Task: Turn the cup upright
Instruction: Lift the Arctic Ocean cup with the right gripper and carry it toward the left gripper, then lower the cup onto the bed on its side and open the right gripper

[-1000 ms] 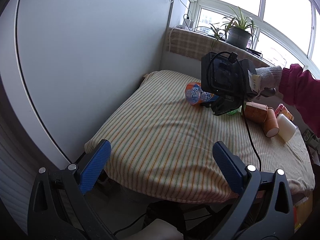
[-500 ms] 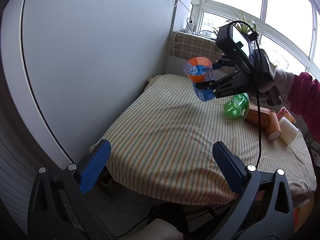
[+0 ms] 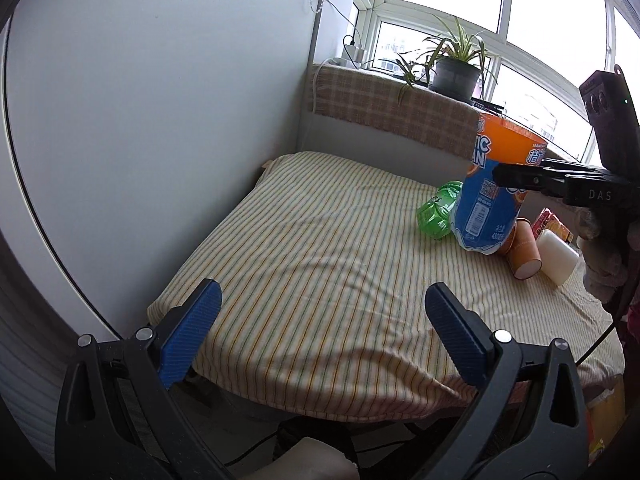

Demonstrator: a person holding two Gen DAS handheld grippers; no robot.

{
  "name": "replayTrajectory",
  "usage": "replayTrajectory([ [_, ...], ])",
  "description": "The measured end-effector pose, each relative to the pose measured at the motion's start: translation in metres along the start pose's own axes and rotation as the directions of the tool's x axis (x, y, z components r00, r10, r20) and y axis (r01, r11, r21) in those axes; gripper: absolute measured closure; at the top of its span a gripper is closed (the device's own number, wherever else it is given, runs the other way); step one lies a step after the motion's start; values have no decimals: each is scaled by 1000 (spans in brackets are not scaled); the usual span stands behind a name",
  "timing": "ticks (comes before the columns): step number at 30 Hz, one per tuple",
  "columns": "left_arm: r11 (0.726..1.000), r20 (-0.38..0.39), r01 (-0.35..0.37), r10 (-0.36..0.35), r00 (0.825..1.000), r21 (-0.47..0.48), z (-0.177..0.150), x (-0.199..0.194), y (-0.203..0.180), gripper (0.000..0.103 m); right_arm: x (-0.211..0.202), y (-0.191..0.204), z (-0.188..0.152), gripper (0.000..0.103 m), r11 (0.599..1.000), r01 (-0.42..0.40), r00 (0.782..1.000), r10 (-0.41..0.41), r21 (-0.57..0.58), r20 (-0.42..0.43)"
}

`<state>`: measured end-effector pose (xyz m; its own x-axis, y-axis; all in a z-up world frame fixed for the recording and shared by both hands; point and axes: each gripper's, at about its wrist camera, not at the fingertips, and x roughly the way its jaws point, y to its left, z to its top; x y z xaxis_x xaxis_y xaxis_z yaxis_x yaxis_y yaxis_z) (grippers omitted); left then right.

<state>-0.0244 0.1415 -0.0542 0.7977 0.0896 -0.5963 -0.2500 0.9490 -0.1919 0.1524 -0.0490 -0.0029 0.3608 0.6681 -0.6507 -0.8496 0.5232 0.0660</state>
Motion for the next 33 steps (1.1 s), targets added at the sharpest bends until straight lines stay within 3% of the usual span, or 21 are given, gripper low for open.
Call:
replayTrajectory([
  [5,995,-98,97,-99,990,-19,-7,24,-15,4,-44,-33,-50,45,957,-27,1000,23,287,17],
  [9,986,-143,162,-165,976,-32,-14,37,-31,4,-59,-60,-98,45,839,-102,994,110,534,16],
  [15,978,-168,210,-208,964,-9,-17,41,-55,4,-48,-88,-148,45,676,-151,979,202,721,16],
  [17,977,-171,214,-211,962,-3,-17,41,-61,4,-47,-90,-156,45,643,-156,977,212,750,22],
  [20,976,-178,219,-218,960,-12,-17,41,-64,4,-38,-97,-161,45,615,-175,972,231,768,37],
  [27,979,-181,203,-203,962,-14,-14,39,-69,4,-18,-100,-159,40,608,-171,972,235,776,30],
  [33,976,-191,216,-214,958,-11,-8,41,-76,4,-24,-93,-157,33,669,-151,981,192,728,27],
])
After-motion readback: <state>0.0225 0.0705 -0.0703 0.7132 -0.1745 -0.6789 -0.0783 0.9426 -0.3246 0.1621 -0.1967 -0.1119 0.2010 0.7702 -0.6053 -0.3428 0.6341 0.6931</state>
